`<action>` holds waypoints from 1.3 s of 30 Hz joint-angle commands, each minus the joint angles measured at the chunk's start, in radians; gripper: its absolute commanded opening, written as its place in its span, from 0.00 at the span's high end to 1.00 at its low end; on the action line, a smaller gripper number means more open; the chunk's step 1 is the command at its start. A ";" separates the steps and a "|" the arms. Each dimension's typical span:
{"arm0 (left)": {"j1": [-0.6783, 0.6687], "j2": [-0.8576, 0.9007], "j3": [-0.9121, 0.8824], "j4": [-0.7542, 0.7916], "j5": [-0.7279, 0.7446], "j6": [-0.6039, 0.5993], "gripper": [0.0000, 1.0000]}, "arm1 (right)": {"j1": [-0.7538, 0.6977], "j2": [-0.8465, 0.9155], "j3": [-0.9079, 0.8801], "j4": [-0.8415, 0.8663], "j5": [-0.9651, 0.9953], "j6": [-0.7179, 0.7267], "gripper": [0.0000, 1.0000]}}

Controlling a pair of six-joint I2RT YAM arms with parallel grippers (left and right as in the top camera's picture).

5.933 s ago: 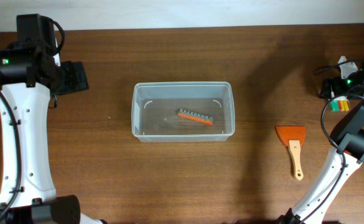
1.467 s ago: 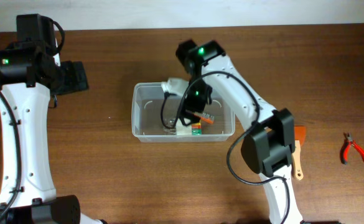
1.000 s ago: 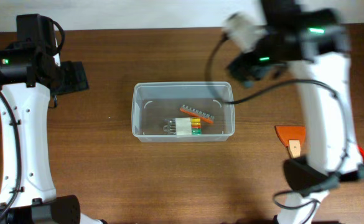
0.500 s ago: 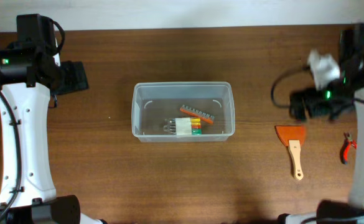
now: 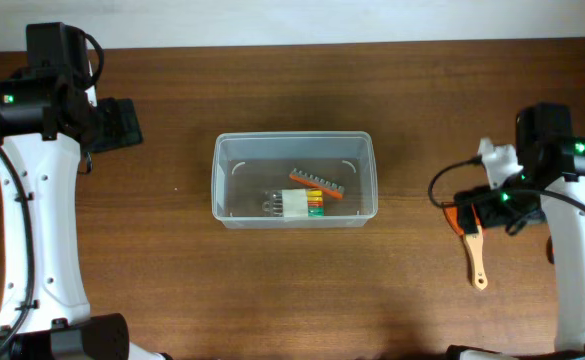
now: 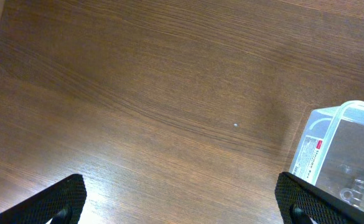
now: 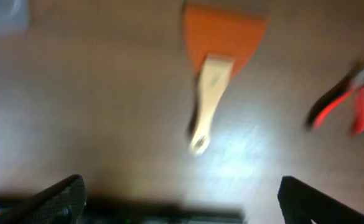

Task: Pack container
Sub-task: 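Release the pack and move the right gripper to the scraper, then lower the right gripper over the scraper's wooden handle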

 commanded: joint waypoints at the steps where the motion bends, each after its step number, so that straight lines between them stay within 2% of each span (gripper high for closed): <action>1: 0.002 -0.013 0.014 0.002 -0.010 0.006 0.01 | -0.010 0.032 -0.005 0.085 0.069 -0.080 0.01; 4: 0.002 -0.013 0.014 0.002 -0.010 0.006 0.01 | -0.010 0.084 -0.005 0.134 0.069 -0.096 0.01; 15: 0.002 -0.013 0.014 0.002 -0.010 0.006 0.01 | -0.010 0.273 -0.006 0.105 0.021 -0.114 0.01; 23: 0.002 -0.013 0.014 0.002 -0.010 0.006 0.01 | -0.093 0.304 -0.014 0.109 -0.162 -0.093 0.01; 32: 0.002 -0.013 0.014 0.002 -0.010 0.006 0.01 | -0.257 0.304 -0.119 0.190 -0.161 -0.086 0.01; 39: 0.002 -0.013 0.014 0.002 -0.010 0.006 0.01 | -0.249 0.304 -0.225 0.323 -0.137 -0.166 0.01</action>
